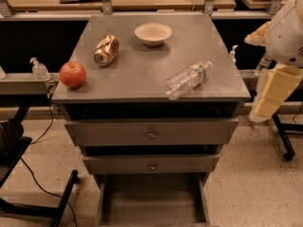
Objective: Place water bottle into bottom drawer
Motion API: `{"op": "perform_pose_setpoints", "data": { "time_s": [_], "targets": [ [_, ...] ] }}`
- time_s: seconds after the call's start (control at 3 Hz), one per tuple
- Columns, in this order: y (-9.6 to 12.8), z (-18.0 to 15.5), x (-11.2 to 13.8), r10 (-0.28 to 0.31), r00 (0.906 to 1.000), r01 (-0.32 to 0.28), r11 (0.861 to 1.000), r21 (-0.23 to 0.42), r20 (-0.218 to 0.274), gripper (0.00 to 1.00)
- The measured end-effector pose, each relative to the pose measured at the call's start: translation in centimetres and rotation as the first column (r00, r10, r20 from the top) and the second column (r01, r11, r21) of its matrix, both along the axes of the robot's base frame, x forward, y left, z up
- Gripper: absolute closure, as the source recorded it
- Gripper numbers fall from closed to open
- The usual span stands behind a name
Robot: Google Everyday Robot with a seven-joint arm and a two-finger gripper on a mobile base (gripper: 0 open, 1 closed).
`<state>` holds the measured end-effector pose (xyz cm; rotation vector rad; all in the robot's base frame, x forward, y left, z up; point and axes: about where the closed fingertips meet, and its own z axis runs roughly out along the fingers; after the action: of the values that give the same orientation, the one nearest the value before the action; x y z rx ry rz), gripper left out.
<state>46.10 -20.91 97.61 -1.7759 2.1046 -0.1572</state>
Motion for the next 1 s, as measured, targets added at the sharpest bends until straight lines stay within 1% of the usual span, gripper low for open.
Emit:
{"op": "perform_pose_setpoints", "data": {
  "time_s": [0.33,0.67,1.0],
  "targets": [
    [2.1,-0.5,4.8,0.181,0.9786,-0.177,0.983,-0.05,0.097,0.0],
    [5.4,-1.6,9.1,0.388,0.914,-0.376,0.92,-0.11,0.119,0.0],
    [8.0,-3.7,11.8,0.52,0.8492,-0.511,0.853,-0.107,0.09,0.0]
  ]
}}
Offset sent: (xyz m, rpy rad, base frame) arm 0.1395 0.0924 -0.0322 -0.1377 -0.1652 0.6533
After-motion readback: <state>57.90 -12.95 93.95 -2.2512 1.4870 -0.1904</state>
